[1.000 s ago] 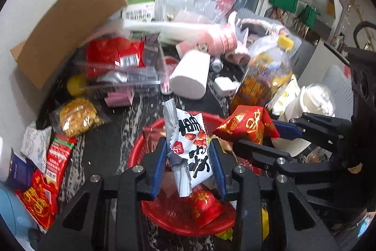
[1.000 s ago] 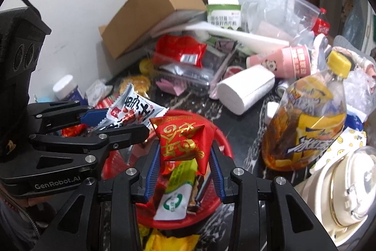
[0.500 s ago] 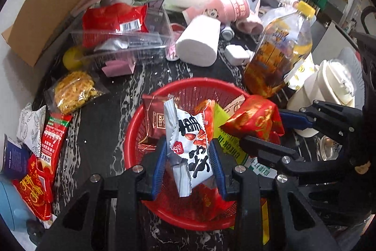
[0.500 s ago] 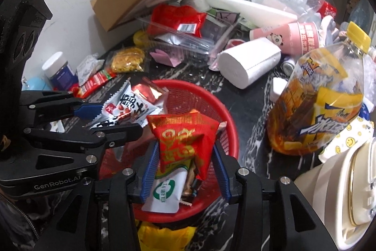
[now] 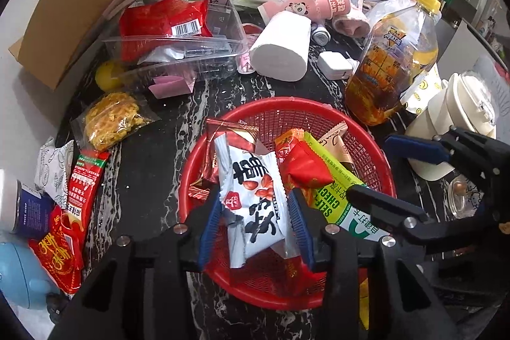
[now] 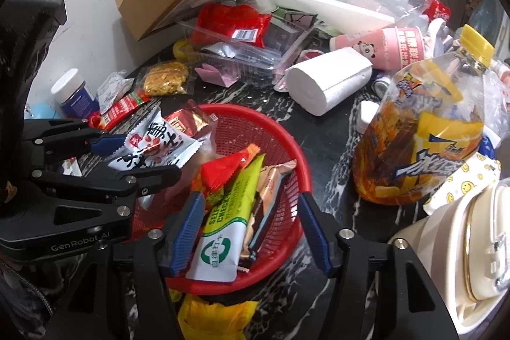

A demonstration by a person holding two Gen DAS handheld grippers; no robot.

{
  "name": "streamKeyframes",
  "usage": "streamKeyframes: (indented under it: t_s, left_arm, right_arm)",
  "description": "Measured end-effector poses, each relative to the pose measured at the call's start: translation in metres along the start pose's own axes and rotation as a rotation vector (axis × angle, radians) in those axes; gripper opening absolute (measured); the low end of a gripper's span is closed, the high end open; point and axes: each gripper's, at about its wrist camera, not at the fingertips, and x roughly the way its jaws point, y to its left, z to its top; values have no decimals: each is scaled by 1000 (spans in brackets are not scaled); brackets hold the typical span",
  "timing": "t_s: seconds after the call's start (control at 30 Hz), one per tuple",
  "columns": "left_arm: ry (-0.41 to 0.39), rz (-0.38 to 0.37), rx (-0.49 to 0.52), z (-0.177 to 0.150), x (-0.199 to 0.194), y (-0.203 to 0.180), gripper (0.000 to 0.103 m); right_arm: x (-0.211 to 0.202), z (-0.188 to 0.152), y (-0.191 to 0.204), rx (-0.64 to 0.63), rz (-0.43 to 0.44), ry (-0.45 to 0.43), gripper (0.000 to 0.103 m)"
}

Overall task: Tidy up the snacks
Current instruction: 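Open both grippers to drop the two packets into the red basket, then move both grippers back toward the yellow packet and green lollipop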

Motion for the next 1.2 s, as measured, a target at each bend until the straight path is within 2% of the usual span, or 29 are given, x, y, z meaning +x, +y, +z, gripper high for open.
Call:
streamKeyframes:
  t_s: [0.33,0.57,0.93,1.2]
  left_arm:
    - [-14,42,4,-2,-6,-3,44]
    - [-47,39,-19,-4,-24,-1,45]
    - [-171,45,-9,-8,-91,-10,45]
    - [-272,30,9,-22,-147,-25,45]
  right_arm:
    - [-13,-4,-10,36,-30,-18,62]
    - [-33,-8,-9,57,-42,-42,62]
    - [-89,-12,5,68,-58,-130,62]
    - [-147,-27,22,50,-73,-232,63]
